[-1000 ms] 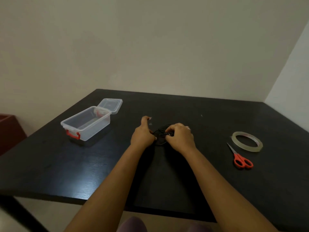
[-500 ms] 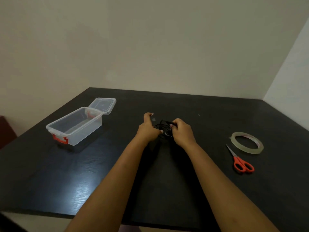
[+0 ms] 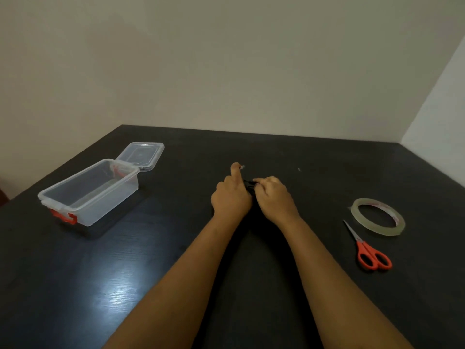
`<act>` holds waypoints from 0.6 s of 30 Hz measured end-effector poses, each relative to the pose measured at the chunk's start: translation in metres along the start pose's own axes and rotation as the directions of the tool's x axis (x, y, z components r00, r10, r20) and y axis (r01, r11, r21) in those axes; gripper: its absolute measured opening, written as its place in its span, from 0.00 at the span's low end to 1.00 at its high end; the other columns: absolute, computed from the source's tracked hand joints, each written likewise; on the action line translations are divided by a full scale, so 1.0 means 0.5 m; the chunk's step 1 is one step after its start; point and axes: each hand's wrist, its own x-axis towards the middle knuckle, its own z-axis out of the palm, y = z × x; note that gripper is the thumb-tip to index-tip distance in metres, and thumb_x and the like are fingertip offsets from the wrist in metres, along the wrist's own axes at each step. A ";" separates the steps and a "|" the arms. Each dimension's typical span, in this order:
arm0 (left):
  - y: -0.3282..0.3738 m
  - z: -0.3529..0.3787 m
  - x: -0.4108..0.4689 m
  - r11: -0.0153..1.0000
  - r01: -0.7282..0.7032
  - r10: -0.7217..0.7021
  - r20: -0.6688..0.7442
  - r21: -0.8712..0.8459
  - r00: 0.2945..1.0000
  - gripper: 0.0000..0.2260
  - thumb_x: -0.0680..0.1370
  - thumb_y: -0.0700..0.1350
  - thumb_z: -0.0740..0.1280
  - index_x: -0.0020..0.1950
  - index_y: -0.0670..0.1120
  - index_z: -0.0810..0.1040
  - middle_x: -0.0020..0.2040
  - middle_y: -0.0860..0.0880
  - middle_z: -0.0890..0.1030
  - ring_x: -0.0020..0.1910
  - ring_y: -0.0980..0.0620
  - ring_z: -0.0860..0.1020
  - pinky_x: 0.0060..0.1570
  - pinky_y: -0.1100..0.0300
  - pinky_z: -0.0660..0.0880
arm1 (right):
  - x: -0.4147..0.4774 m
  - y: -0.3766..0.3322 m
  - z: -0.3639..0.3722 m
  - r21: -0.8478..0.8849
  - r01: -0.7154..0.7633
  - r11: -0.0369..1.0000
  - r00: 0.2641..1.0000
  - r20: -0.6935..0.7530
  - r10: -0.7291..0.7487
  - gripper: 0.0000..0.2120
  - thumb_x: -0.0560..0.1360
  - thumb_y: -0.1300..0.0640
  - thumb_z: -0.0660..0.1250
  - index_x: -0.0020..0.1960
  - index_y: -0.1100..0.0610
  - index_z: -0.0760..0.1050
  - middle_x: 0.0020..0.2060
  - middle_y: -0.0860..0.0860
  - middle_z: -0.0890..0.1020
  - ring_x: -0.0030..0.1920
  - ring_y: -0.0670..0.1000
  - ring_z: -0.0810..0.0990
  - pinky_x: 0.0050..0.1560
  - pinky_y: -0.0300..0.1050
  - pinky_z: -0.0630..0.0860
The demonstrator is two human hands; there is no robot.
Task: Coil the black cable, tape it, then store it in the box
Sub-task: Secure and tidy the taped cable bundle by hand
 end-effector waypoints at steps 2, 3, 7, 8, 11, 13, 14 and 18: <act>0.002 0.011 0.003 0.997 -0.048 0.049 -0.013 0.053 0.999 0.24 0.78 0.46 0.58 0.72 0.51 0.54 0.58 0.44 0.75 0.55 0.44 0.73 0.46 0.49 0.74 | 0.005 0.008 -0.002 -0.017 0.003 1.000 1.000 0.026 -0.003 0.23 0.80 0.44 0.56 0.69 0.54 0.71 0.64 0.52 0.72 0.64 0.53 0.72 0.63 0.50 0.71; -0.001 0.014 0.006 0.996 -0.067 0.068 -0.014 0.063 0.998 0.24 0.78 0.46 0.57 0.72 0.51 0.54 0.59 0.44 0.74 0.56 0.43 0.72 0.48 0.49 0.73 | 0.009 0.013 -0.005 -0.021 -0.003 1.000 0.999 0.043 0.004 0.24 0.79 0.43 0.57 0.70 0.54 0.70 0.65 0.52 0.71 0.65 0.53 0.71 0.64 0.50 0.70; -0.013 0.011 0.016 0.989 -0.138 0.138 0.009 -0.049 0.990 0.23 0.77 0.41 0.58 0.70 0.50 0.56 0.56 0.43 0.76 0.53 0.44 0.72 0.48 0.51 0.70 | 0.018 0.019 -0.015 -0.043 -0.007 0.999 0.981 0.194 0.015 0.26 0.78 0.43 0.59 0.72 0.54 0.67 0.69 0.53 0.71 0.70 0.56 0.67 0.69 0.53 0.67; -0.015 0.010 0.015 0.984 -0.161 0.163 0.016 -0.075 0.987 0.22 0.77 0.40 0.58 0.69 0.50 0.56 0.55 0.43 0.77 0.51 0.44 0.72 0.48 0.51 0.70 | 0.017 0.017 -0.016 -0.061 0.004 0.998 0.973 0.230 0.010 0.25 0.78 0.43 0.58 0.73 0.53 0.66 0.69 0.53 0.71 0.70 0.57 0.66 0.68 0.54 0.67; -0.016 0.008 0.007 0.973 -0.208 0.212 0.028 -0.102 0.977 0.21 0.77 0.40 0.58 0.68 0.50 0.57 0.52 0.45 0.76 0.50 0.45 0.72 0.47 0.52 0.70 | 0.012 0.008 -0.015 -0.125 0.036 0.991 0.959 0.282 0.001 0.23 0.79 0.46 0.55 0.73 0.50 0.65 0.67 0.55 0.70 0.69 0.58 0.66 0.66 0.54 0.68; -0.017 0.007 0.005 0.971 -0.202 0.208 0.033 -0.128 0.978 0.20 0.77 0.39 0.57 0.68 0.49 0.57 0.48 0.45 0.76 0.50 0.46 0.71 0.46 0.52 0.70 | 0.009 0.001 -0.012 -0.163 0.041 0.986 0.963 0.268 0.004 0.23 0.80 0.49 0.55 0.74 0.52 0.64 0.66 0.56 0.70 0.68 0.59 0.67 0.65 0.53 0.69; -0.018 0.005 0.005 0.970 -0.193 0.200 0.035 -0.150 0.979 0.20 0.77 0.39 0.57 0.67 0.50 0.57 0.48 0.45 0.76 0.50 0.46 0.70 0.46 0.52 0.70 | 0.006 -0.003 -0.009 -0.193 0.053 0.980 0.966 0.257 -0.001 0.22 0.80 0.52 0.54 0.73 0.54 0.65 0.66 0.56 0.70 0.67 0.59 0.67 0.64 0.53 0.69; -0.018 -0.007 0.002 0.952 -0.227 0.240 0.040 -0.203 0.970 0.20 0.77 0.39 0.58 0.66 0.51 0.57 0.51 0.44 0.75 0.50 0.46 0.74 0.47 0.50 0.73 | -0.002 -0.013 -0.001 -0.222 0.056 0.974 0.983 0.181 -0.015 0.15 0.80 0.58 0.53 0.60 0.59 0.74 0.57 0.56 0.73 0.60 0.58 0.71 0.57 0.52 0.73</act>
